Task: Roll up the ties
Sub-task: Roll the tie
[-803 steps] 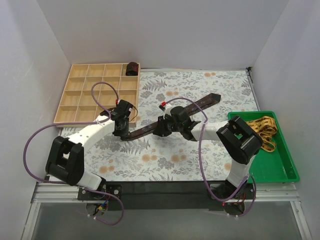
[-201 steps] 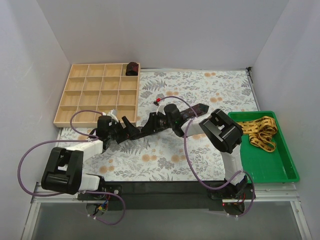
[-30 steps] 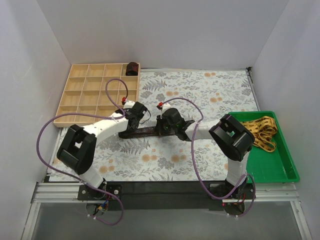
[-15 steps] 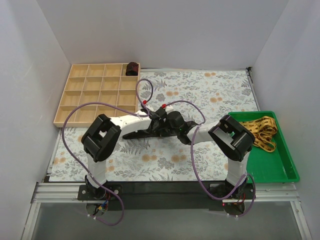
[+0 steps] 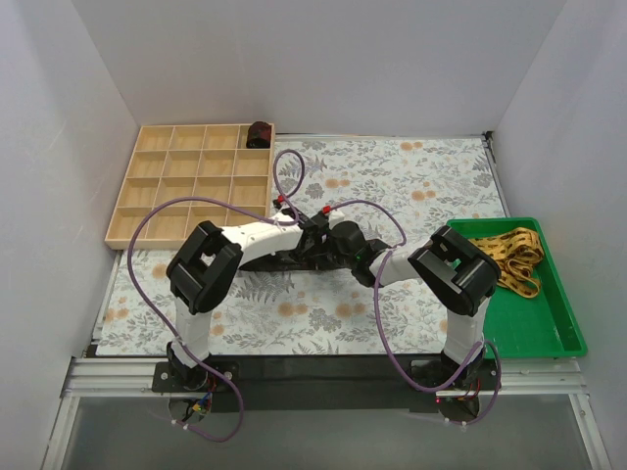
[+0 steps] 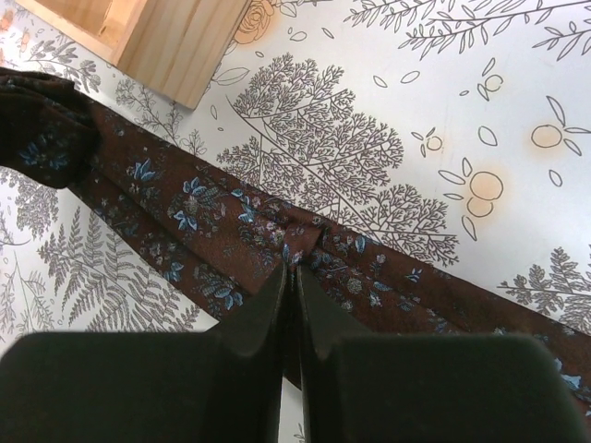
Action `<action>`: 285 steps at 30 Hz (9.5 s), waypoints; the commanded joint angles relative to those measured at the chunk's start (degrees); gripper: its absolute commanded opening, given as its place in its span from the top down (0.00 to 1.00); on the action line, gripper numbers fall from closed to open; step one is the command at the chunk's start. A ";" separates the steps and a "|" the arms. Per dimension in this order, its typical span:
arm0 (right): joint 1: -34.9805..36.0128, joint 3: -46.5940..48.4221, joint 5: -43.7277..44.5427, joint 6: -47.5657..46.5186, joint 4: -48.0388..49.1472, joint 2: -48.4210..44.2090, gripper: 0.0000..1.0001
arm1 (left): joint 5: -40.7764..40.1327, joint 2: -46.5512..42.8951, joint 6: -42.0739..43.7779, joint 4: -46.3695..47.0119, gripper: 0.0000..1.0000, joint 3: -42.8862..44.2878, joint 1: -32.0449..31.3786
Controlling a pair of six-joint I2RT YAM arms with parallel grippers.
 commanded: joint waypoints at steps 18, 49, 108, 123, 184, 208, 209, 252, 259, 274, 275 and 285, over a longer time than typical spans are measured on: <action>-0.09 -5.04 -3.21 -1.90 1.81 -5.14 0.64 | 11.84 1.35 7.88 16.19 1.00 -3.93 -0.65; -10.64 -19.46 0.13 2.14 5.86 -17.45 0.68 | 15.89 0.56 11.75 19.45 1.00 -1.04 -0.65; -15.47 -15.32 -6.03 0.02 -6.89 -19.57 0.73 | 35.48 -14.00 18.25 23.13 0.39 6.18 2.69; -26.36 -9.28 -11.20 -6.64 -16.55 -12.63 0.73 | 47.53 -31.16 27.73 35.09 0.36 -16.58 16.14; -21.28 -0.74 -26.77 -12.82 -21.32 -19.04 0.30 | 65.72 -14.02 64.23 45.73 0.24 -11.59 8.41; -11.26 12.01 -28.61 -0.59 -10.93 -0.41 0.39 | 67.83 -37.85 22.66 63.30 0.21 -35.84 20.09; -11.26 12.01 -28.88 -0.41 -10.67 0.03 0.41 | 68.01 -37.24 22.04 64.00 0.21 -36.45 20.18; -12.22 14.29 -41.18 11.80 3.57 14.97 0.84 | 77.49 -23.79 -5.30 98.28 0.45 -52.36 22.47; -12.22 14.56 -41.71 12.51 4.36 15.06 0.84 | 79.69 -20.71 -6.26 101.18 0.48 -52.01 22.47; -11.43 13.33 -40.48 11.11 4.19 12.71 0.78 | 77.50 -21.76 -3.81 101.89 0.90 -52.71 22.47; -11.78 12.28 -39.61 10.84 4.10 11.82 0.73 | 77.50 -22.81 -3.28 100.58 0.94 -52.80 22.47; -13.72 8.06 -24.59 -6.28 -14.95 -4.43 0.56 | 76.88 -37.48 3.75 74.14 1.00 -51.58 22.47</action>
